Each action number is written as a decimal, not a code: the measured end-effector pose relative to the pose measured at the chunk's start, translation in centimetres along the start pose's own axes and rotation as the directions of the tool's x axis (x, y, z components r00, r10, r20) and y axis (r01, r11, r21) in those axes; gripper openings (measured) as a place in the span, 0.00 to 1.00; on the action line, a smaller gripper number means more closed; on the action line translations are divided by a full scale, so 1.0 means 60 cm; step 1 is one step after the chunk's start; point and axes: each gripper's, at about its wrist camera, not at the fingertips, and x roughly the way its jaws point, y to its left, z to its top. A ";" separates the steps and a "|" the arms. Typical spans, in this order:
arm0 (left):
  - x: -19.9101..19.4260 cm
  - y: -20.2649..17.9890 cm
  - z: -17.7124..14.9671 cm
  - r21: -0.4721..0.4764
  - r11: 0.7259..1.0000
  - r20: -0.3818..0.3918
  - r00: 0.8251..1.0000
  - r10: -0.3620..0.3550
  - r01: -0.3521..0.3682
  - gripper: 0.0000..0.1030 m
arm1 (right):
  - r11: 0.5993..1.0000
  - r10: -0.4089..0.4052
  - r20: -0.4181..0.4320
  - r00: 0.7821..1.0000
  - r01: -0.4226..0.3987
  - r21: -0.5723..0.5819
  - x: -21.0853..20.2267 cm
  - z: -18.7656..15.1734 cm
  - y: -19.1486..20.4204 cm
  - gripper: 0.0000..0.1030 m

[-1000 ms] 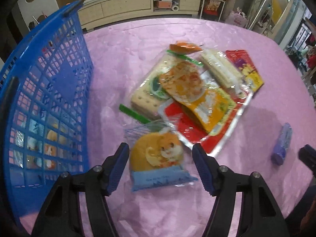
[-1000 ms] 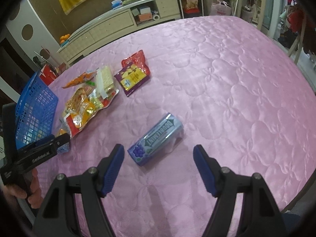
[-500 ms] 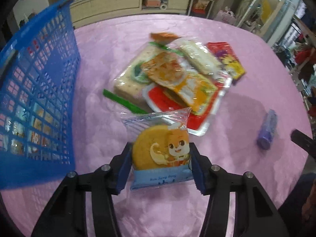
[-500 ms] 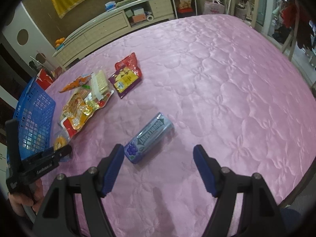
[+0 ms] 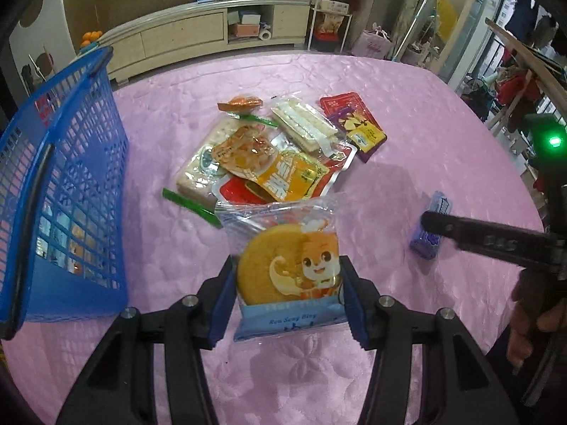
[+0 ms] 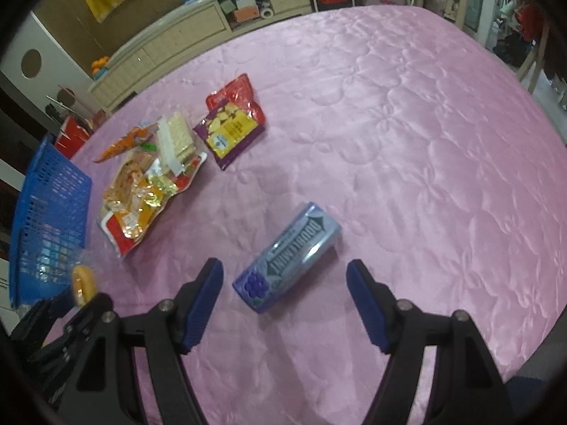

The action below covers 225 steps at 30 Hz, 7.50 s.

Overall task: Organize snacks
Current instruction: 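Grasp the purple Doublemint gum box with the right tool, then carry both items to the blue basket and open the right tool to drop the gum box, then lower the cake bag into the blue basket and open the left tool, then move both open tools from the basket over the snack pile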

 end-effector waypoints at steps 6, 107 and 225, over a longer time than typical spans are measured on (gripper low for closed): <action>0.021 0.006 0.012 0.007 1.000 -0.009 1.000 -0.013 0.013 0.50 | 0.996 -0.077 -0.010 0.997 0.076 -0.040 0.027 0.002 0.021 0.64; -0.255 0.342 -0.004 -0.200 0.974 0.190 0.971 0.146 -0.107 0.50 | 0.825 0.223 0.102 0.970 -0.132 -0.550 -0.120 -0.031 0.498 0.80; 0.158 0.028 0.169 -0.289 0.929 -0.166 0.968 0.189 -0.231 0.79 | 0.904 0.092 0.121 0.988 -0.032 -0.427 0.020 0.153 0.058 0.81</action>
